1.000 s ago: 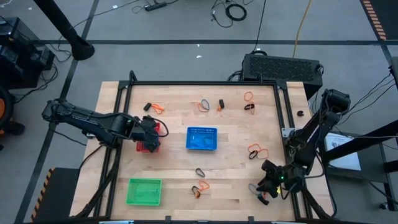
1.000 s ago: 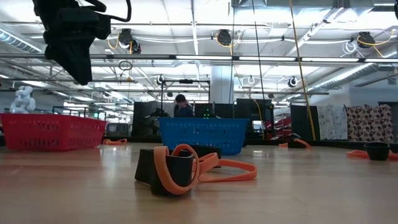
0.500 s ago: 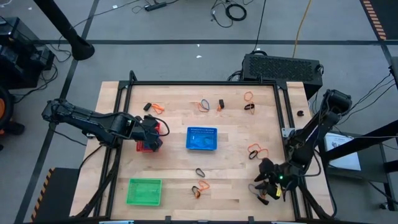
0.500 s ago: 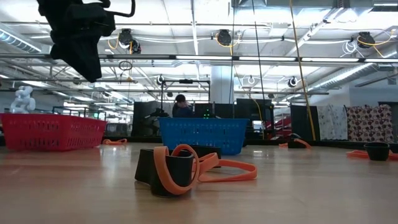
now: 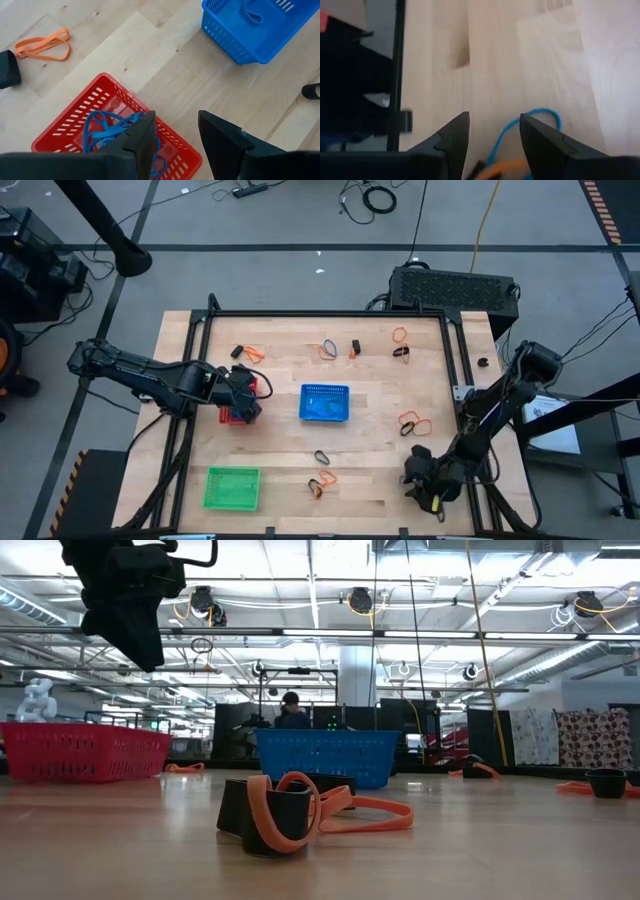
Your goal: Sort rubber bands into baskets
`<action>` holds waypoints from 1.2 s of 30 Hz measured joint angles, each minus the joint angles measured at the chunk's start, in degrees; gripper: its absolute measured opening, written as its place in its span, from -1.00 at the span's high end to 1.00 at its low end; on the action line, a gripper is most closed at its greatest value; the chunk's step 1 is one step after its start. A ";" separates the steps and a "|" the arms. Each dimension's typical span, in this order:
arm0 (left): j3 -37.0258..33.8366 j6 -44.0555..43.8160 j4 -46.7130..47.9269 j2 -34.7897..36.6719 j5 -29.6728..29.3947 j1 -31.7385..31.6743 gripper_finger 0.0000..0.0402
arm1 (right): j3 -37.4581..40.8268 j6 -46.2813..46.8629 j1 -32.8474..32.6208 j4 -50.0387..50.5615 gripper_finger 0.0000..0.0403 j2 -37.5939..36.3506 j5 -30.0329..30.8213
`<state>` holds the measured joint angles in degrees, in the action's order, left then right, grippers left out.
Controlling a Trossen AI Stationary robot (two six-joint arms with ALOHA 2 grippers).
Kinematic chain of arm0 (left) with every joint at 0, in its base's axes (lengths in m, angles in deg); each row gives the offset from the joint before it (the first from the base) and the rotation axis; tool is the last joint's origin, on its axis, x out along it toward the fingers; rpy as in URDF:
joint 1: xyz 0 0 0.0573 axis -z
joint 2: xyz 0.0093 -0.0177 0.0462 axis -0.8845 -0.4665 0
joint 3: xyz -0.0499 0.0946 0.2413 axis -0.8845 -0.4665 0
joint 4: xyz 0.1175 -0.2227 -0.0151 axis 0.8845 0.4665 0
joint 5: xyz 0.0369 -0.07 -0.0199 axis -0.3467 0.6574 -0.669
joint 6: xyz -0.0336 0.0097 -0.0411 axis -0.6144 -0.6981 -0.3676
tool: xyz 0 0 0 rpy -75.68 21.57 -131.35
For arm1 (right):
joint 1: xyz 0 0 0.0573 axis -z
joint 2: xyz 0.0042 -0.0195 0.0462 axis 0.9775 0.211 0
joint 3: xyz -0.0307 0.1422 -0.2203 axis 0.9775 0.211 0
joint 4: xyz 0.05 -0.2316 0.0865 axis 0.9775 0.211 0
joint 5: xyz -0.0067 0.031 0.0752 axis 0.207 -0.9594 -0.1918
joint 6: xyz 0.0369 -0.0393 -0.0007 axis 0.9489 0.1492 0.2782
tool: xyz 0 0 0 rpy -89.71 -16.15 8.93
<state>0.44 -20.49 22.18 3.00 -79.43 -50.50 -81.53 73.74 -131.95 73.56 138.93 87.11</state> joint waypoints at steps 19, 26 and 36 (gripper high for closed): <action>0.00 2.09 0.20 -0.02 0.00 0.00 0.23 | -3.33 17.26 0.91 2.97 0.71 5.95 -4.68; -0.02 8.09 -5.31 -0.02 1.75 0.01 0.23 | -4.65 14.98 3.18 1.83 0.94 4.83 -4.99; -0.02 18.28 -26.09 -0.02 8.44 -1.11 0.23 | -4.68 12.58 3.76 0.95 0.99 -0.71 5.10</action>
<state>0.42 -2.21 -3.91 2.98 -70.99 -51.61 -86.20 86.32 -128.19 74.51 138.23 92.20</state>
